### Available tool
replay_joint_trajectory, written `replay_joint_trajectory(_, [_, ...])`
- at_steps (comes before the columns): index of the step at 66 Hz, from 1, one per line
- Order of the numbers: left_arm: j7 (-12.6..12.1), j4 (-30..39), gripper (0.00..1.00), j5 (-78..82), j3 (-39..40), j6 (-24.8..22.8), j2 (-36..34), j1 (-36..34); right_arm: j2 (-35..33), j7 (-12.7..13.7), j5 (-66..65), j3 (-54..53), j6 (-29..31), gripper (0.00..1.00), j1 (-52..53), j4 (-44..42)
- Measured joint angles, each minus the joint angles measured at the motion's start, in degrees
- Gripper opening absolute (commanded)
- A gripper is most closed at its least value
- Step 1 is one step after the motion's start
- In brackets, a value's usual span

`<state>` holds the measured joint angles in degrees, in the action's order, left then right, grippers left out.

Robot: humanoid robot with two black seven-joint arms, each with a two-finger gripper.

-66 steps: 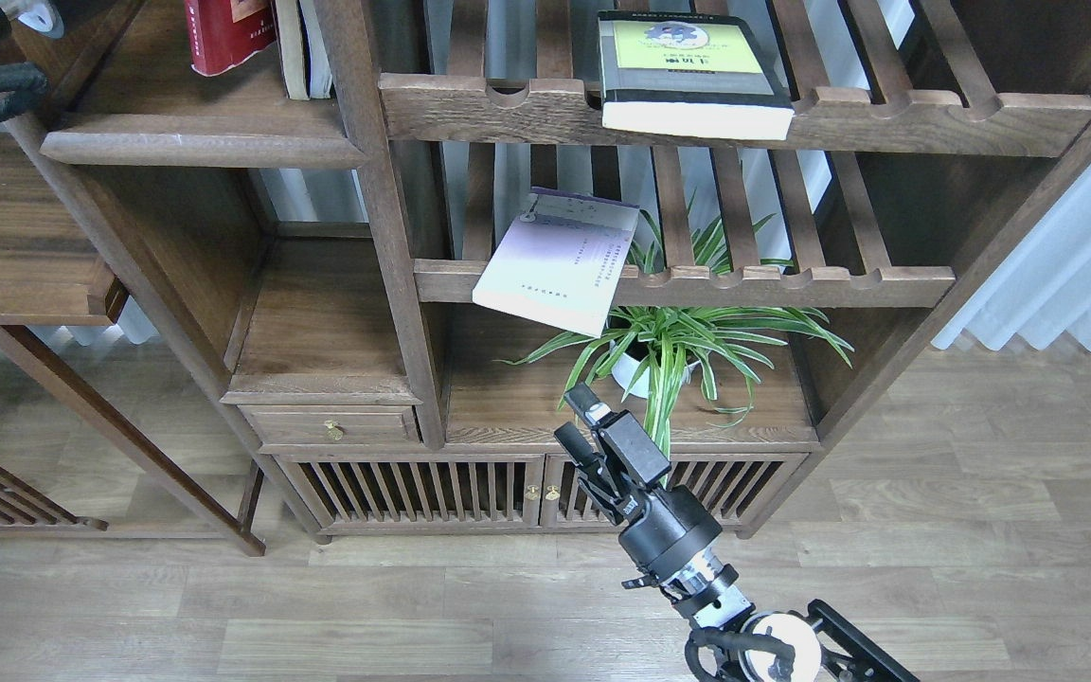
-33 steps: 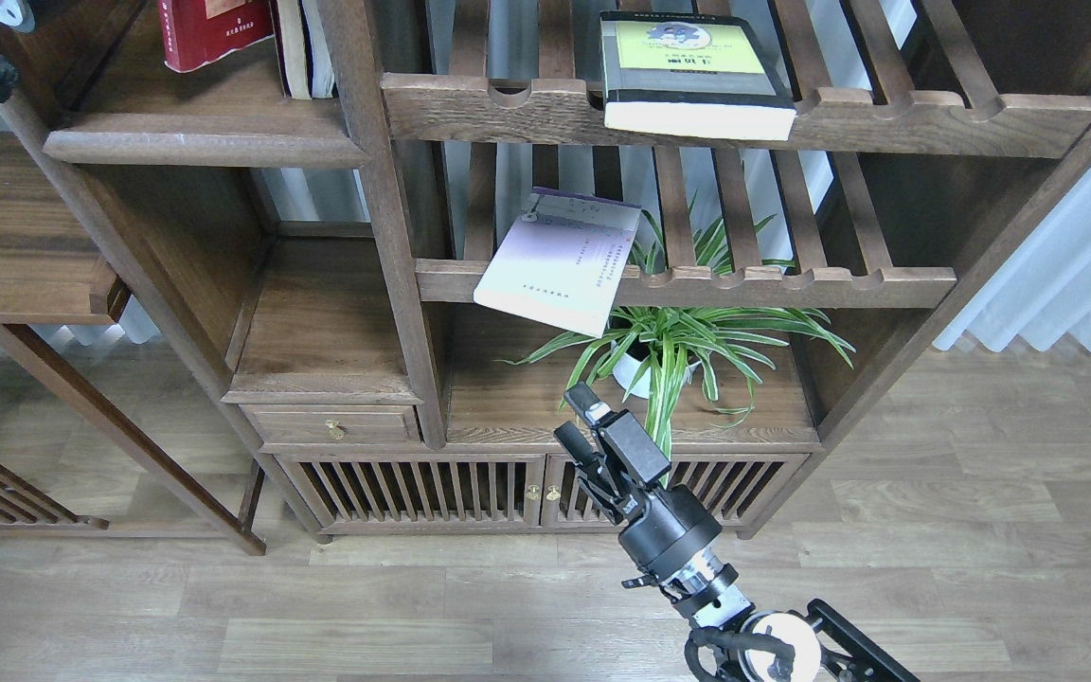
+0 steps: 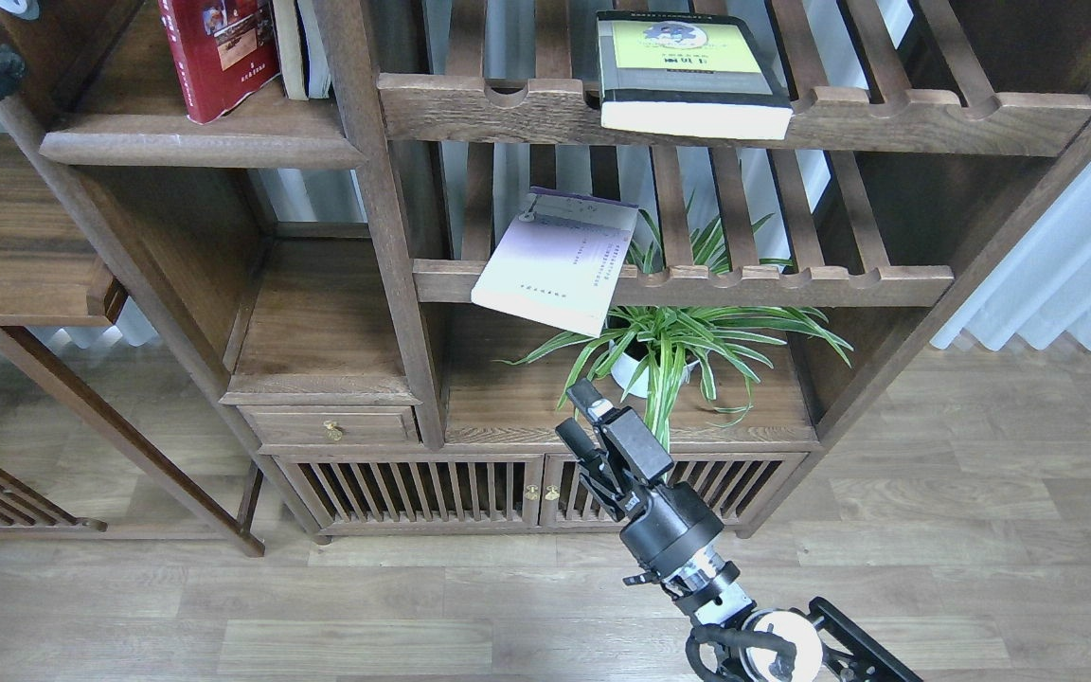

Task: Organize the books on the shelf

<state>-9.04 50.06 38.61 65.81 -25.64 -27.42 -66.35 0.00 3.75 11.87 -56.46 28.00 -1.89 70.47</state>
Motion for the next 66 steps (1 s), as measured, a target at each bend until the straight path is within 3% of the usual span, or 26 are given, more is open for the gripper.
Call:
replay_joint_trajectory(15, [-1.58,10.29,1.00,-6.38,1.89,-0.09,-8.06,8.81,0.00,0.02,0.00,-0.11,0.00,1.00,-0.04,-0.01])
replay_joint_trajectory(34, [-2.35,24.91,1.00,-17.72,5.40,-2.30,-9.60,21.89,0.00,-0.02,-0.24,-0.25,0.00,1.00,-1.42,4.77])
replay_joint_trajectory(47, [-6.09,28.54,1.00,-19.53,5.70,-2.36,-9.32,30.17,0.00,-0.07,-1.02,-2.58,0.00,1.00,-2.08,8.86])
replay_joint_trajectory(66, [-6.45,27.18,1.00,-27.07,6.62,-2.36,-5.41,46.28,0.00,-0.13,-4.78,-3.64,0.00,1.00,-1.40,14.35])
